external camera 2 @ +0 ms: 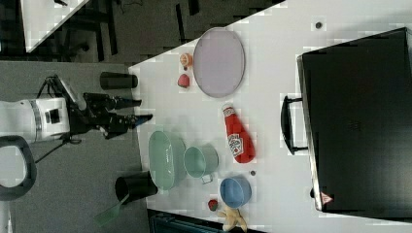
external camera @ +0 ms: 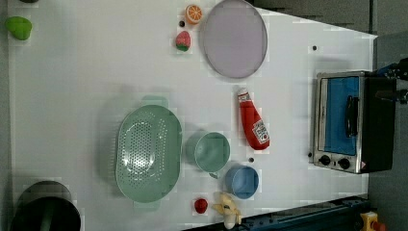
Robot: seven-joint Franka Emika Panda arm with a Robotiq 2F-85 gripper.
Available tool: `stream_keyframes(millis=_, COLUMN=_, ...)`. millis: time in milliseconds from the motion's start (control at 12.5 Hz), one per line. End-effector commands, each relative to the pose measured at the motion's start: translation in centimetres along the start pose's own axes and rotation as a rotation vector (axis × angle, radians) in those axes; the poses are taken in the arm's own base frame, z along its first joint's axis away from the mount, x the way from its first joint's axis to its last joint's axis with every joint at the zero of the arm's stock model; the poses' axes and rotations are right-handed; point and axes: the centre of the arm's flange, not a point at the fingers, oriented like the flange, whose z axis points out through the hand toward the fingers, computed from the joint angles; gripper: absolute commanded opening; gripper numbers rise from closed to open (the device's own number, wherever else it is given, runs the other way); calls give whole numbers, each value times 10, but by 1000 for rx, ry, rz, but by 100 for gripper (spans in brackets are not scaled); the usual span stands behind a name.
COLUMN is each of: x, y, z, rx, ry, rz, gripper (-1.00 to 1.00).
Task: Pick Ketchup from the table and place it in strainer.
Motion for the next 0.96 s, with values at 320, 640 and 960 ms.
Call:
stream_keyframes(millis=320, x=-33, y=50, z=13, rx=-79, ry=-105, rz=44, gripper=100)
stream_keyframes(millis=640, x=-51, y=43, z=77, rx=-112, ry=-158, rz=-183, gripper=100)
stream_keyframes(millis=960, x=-72, y=36, z=141, rx=-91, ry=-169, rz=-536, gripper=100)
